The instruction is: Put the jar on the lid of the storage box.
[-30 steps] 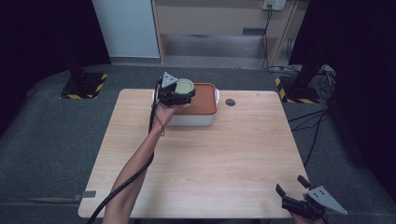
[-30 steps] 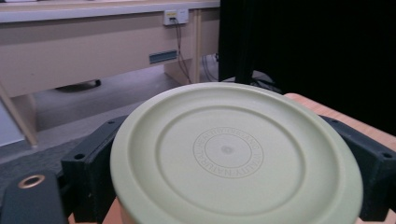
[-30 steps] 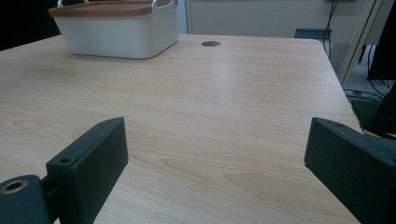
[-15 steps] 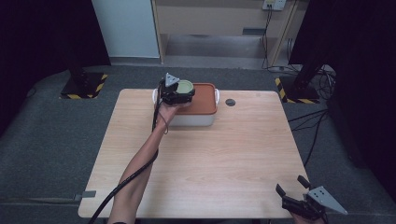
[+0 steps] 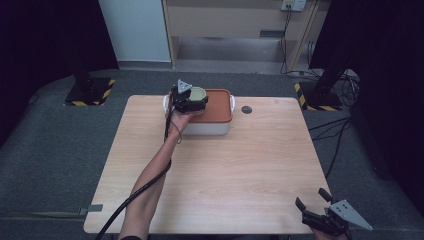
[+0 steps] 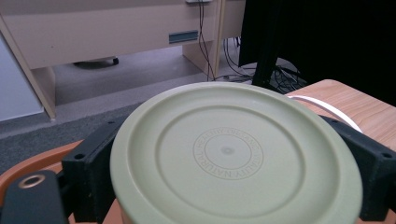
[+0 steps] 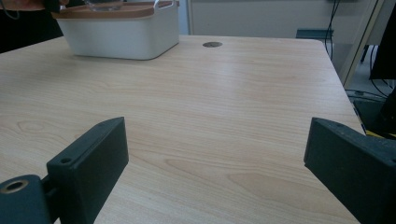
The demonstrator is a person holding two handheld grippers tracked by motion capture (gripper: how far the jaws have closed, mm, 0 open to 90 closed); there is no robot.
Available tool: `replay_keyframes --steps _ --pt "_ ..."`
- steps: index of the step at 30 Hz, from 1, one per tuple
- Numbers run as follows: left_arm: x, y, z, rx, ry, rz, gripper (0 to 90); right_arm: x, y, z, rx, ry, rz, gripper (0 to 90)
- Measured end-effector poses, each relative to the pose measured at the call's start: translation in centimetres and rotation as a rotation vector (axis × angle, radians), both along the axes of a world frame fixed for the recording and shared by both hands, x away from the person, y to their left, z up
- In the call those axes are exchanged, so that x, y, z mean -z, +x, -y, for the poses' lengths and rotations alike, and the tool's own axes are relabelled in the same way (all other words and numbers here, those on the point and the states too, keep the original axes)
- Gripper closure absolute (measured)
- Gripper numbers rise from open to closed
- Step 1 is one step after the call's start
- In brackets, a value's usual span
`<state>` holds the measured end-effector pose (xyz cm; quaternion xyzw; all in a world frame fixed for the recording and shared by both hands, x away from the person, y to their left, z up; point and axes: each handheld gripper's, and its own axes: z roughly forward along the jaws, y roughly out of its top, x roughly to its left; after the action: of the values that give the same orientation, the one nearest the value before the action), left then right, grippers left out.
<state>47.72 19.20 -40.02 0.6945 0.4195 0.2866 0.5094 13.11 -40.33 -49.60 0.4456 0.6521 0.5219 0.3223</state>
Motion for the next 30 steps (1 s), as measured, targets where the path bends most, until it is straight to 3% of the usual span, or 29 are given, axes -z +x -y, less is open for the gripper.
replay_keyframes --steps 7,10,15,27,30 --pt "0.1 0.0 -0.3 0.006 -0.008 -0.003 8.4 0.0 0.0 0.0 0.0 0.0 -0.001 6.3" --pt "0.1 -0.2 -0.6 0.001 -0.055 0.0 3.9 0.0 0.0 0.0 -0.001 0.0 -0.001 6.3" --pt "-0.3 -0.6 -1.4 0.004 -0.069 0.011 2.1 0.0 0.0 0.0 -0.003 0.001 0.0 6.3" --pt "-1.4 -2.7 -2.7 0.041 -0.078 0.04 1.2 0.0 -0.1 0.0 -0.002 0.003 -0.001 6.3" --pt "-1.8 -3.6 -3.1 0.069 -0.056 0.035 1.2 -0.1 0.0 0.0 -0.006 -0.002 0.0 6.3"
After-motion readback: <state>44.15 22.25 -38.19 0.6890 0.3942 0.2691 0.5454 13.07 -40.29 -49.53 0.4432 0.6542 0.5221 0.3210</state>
